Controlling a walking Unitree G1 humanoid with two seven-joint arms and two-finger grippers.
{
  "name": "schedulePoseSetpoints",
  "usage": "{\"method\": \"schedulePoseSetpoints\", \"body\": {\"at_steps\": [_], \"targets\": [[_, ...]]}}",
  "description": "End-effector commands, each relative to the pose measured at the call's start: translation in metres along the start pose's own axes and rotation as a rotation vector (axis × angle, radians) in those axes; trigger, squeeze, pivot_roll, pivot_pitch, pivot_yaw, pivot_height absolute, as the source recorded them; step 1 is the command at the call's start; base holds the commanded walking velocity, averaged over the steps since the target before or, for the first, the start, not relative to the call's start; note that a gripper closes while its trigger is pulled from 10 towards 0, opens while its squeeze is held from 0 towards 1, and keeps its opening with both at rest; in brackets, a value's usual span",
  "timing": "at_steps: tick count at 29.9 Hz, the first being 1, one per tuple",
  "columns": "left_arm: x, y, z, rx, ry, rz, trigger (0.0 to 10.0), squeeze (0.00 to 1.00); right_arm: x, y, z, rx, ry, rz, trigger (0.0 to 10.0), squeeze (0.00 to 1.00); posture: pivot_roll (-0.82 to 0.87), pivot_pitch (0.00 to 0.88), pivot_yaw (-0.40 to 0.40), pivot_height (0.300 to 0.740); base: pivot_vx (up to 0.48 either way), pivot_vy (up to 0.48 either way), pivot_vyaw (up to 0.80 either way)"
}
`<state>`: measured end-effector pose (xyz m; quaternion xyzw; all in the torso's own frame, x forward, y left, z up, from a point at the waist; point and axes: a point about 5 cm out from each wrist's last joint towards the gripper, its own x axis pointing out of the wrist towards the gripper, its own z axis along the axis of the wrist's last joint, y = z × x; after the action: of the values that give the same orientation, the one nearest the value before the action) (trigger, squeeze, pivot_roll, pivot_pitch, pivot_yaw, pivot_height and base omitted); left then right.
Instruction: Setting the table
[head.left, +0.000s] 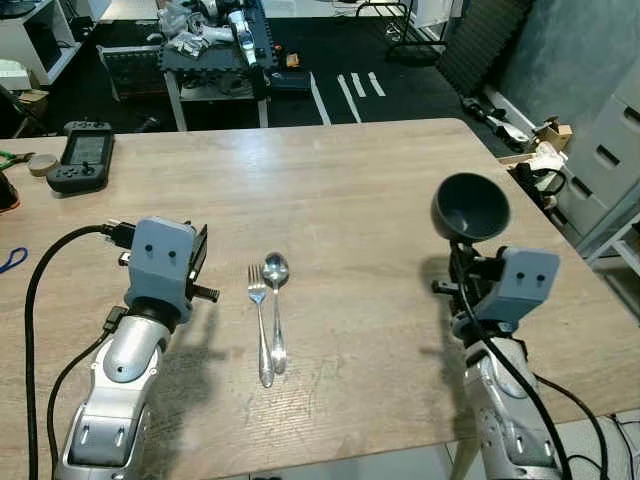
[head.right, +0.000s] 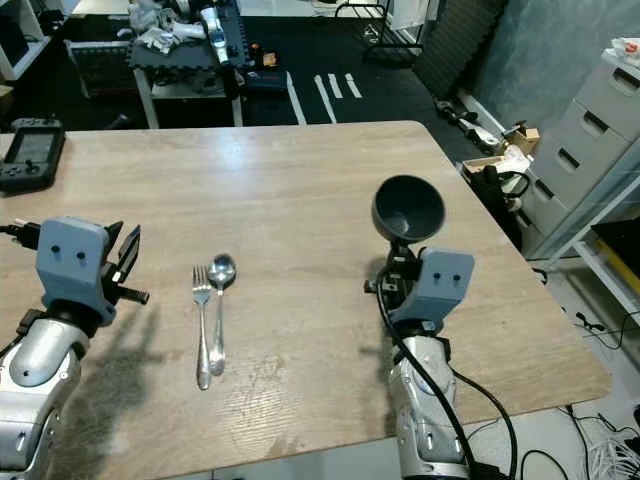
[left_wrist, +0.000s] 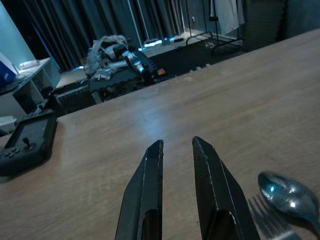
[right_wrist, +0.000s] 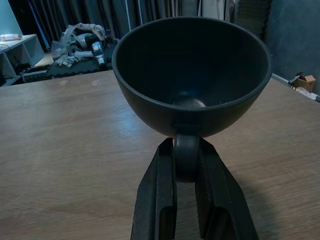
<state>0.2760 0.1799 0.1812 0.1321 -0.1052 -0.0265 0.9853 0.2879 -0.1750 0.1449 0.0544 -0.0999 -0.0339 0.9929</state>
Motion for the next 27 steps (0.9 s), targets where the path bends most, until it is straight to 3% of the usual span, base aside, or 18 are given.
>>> {"method": "schedulePoseSetpoints", "body": {"at_steps": [1,27], "targets": [[-0.002,-0.002,-0.006,0.002,0.021,-0.002,10.0,0.0,-0.002,-0.004,-0.005,0.01,0.021,-0.019,10.0,0.0,0.05,0.0,0.04,0.74,0.0,0.0,-0.8],[0.003,-0.015,-0.011,-0.016,0.025,-0.051,10.0,0.0,-0.011,-0.014,-0.014,-0.011,0.056,-0.071,10.0,0.0,0.03,0.0,0.055,0.74,0.0,0.0,-0.8]]}}
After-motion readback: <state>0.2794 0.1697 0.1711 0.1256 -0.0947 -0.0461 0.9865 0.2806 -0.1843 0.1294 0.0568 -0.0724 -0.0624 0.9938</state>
